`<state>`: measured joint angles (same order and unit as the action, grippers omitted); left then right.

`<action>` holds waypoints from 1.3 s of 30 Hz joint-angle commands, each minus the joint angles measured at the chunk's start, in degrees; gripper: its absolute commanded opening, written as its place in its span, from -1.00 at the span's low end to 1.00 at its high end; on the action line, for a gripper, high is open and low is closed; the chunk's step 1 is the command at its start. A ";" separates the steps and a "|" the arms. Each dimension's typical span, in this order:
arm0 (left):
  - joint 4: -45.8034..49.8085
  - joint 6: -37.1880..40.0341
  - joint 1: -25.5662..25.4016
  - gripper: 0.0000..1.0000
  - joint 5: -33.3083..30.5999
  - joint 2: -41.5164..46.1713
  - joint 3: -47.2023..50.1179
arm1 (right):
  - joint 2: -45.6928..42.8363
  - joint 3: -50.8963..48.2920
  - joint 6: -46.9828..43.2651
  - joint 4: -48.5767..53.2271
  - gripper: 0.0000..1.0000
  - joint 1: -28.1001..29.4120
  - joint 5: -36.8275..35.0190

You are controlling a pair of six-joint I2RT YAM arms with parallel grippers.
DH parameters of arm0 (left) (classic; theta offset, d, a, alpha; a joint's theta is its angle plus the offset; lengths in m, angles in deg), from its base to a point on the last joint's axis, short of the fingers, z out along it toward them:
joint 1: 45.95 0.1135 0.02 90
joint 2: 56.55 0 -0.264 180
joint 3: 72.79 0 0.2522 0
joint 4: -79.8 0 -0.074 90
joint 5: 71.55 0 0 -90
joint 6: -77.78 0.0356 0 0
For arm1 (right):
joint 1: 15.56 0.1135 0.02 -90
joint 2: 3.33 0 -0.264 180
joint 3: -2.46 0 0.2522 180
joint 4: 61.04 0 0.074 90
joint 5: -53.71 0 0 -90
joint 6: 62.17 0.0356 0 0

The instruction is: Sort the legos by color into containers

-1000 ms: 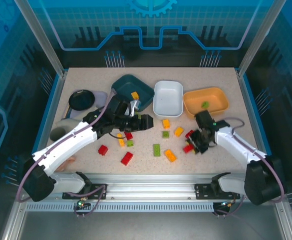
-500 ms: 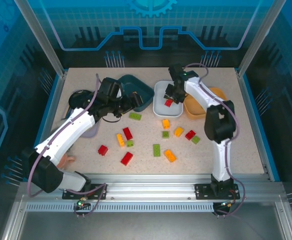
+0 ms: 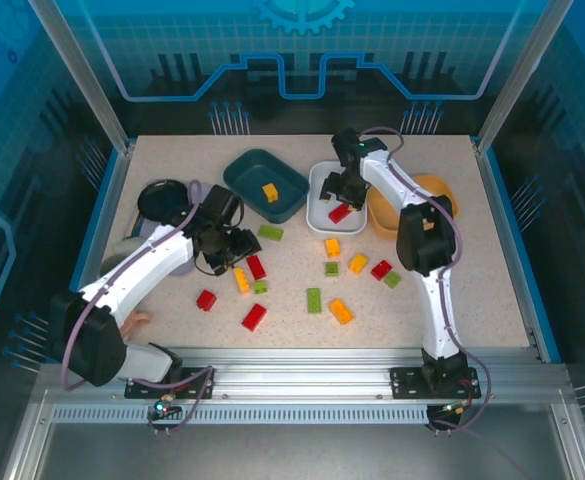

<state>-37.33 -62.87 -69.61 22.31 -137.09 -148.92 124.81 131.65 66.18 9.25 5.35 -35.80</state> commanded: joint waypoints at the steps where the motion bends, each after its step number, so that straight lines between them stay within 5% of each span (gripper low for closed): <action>1: -0.59 -1.63 0.57 0.29 1.45 -3.85 1.98 | -16.29 -11.68 -6.45 -10.01 0.29 3.49 2.92; 7: -4.21 -2.46 1.05 0.15 0.97 -10.65 3.56 | -35.84 -36.37 -11.82 -24.84 0.31 7.48 11.04; 13: -3.98 -1.91 1.16 0.06 -1.13 -13.63 4.09 | -43.36 -46.67 -9.70 -26.41 0.31 8.54 14.28; 30: -2.60 -1.50 0.91 -0.48 -7.38 -13.10 3.28 | -45.06 -46.54 -8.47 -25.85 0.28 8.56 14.37; 34: -0.45 -0.14 1.46 -0.50 -9.25 -9.91 -3.64 | -47.62 -47.23 -5.24 -28.48 0.28 6.89 13.63; 39: -0.96 1.95 3.61 -0.50 -8.88 -17.45 -17.54 | -47.81 -49.70 -1.87 -38.64 0.35 4.78 13.82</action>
<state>-38.67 -63.03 -67.55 15.16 -150.92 -160.14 77.44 82.89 61.83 -22.72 11.18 -22.12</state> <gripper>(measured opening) 0.263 0.672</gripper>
